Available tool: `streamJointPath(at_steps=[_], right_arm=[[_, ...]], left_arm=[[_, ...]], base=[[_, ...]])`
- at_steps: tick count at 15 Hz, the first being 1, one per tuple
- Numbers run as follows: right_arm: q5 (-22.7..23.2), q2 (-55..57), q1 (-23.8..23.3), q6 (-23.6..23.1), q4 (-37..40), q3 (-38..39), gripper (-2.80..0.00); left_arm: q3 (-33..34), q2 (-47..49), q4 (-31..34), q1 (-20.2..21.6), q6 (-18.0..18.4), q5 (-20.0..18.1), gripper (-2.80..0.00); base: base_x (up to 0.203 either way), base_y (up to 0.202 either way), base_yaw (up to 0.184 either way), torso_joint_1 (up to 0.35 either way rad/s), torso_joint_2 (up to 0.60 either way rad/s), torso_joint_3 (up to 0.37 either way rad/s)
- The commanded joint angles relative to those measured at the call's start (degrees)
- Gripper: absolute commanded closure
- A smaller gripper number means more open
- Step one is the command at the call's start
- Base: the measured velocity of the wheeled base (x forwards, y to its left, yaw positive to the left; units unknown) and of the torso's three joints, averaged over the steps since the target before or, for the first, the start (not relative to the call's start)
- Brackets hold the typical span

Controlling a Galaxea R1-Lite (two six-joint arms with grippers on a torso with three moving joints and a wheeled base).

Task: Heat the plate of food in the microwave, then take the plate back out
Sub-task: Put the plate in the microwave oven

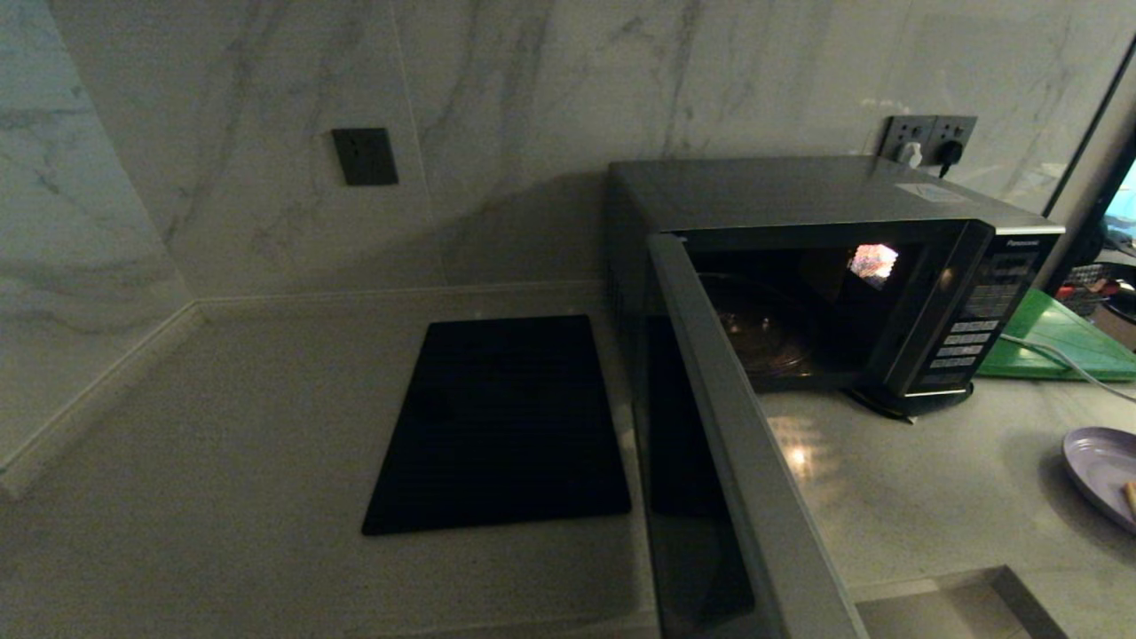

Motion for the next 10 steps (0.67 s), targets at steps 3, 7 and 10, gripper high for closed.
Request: streamJointPath(at_steps=[3,7,10], right_arm=[[-0.1,-0.7,0.0,0.2,0.3,0.1,0.00],[-0.1,-1.8,0.0,0.3,0.3,0.4,0.00],[-0.1,-2.9,0.0,0.4,0.3,0.8,0.00]], left_arm=[[0.0,0.0,0.0,0.0,0.0,0.0,0.00],[0.0,0.0,0.0,0.0,0.0,0.0,0.00],[0.0,0.0,0.0,0.0,0.0,0.0,0.00]], base=[[0.000,0.000,0.000,0.000,0.00,0.000],[0.000,0.000,0.000,0.000,0.00,0.000],[0.000,0.000,0.000,0.000,0.00,0.000]])
